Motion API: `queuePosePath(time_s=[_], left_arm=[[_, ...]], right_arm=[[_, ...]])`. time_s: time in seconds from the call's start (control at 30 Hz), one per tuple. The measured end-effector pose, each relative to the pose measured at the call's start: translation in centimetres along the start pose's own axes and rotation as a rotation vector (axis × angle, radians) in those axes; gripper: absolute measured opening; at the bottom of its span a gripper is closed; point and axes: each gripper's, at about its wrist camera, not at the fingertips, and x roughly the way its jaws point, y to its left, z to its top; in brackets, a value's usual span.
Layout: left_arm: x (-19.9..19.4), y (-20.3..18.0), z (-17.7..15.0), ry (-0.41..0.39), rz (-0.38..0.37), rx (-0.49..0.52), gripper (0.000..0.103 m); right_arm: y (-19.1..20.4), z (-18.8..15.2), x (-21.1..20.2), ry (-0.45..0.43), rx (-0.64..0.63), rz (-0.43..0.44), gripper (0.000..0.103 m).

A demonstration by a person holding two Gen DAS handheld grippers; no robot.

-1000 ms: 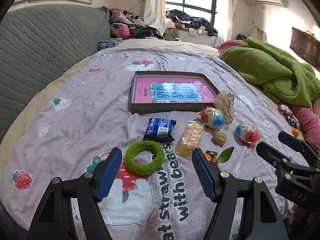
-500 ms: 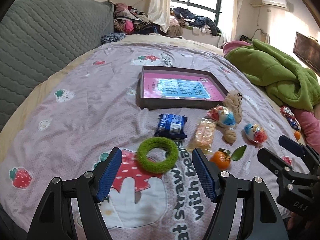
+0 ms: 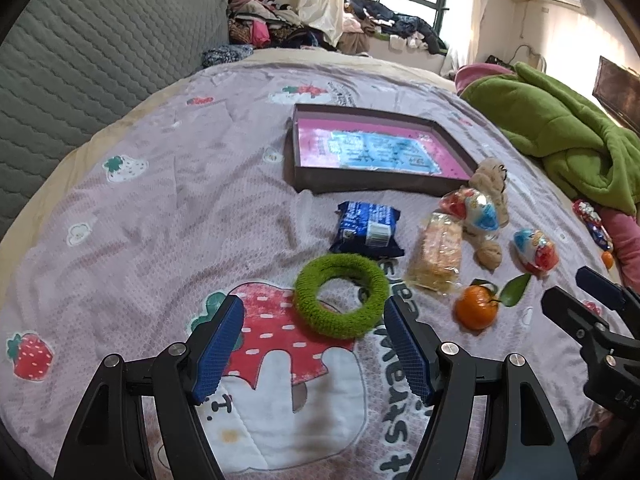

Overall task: Organize objects
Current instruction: 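Move the left gripper toward the green fuzzy ring, then close the left gripper on the green ring while the right gripper grasps the mandarin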

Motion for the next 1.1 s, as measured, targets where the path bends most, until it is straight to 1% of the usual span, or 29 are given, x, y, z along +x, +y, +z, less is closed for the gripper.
queuePosePath(time_s=[0.3, 0.7, 0.83, 0.93, 1.1], left_arm=[[2.4, 0.7, 0.4, 0.035, 0.018, 0.007, 0.074], [5.7, 1.1, 0.9, 0.084, -0.002, 0.003, 0.074], [6.7, 1.2, 1.2, 0.095, -0.007, 0.007, 0.074], [7.6, 1.3, 1.3, 0.111, -0.007, 0.008, 0.074], [8.5, 1.5, 1.3, 0.115, -0.012, 0.006, 0.074]], right_arm=[[0.3, -0.7, 1.8, 0.044, -0.007, 0.001, 0.079], [1.0, -1.8, 5.4, 0.134, -0.006, 0.007, 0.079], [1.1, -2.1, 6.3, 0.158, 0.006, 0.024, 0.079], [1.2, -2.3, 6.7, 0.159, 0.001, 0.027, 0.079], [1.3, -2.1, 7.3, 0.161, 0.015, 0.039, 0.076]])
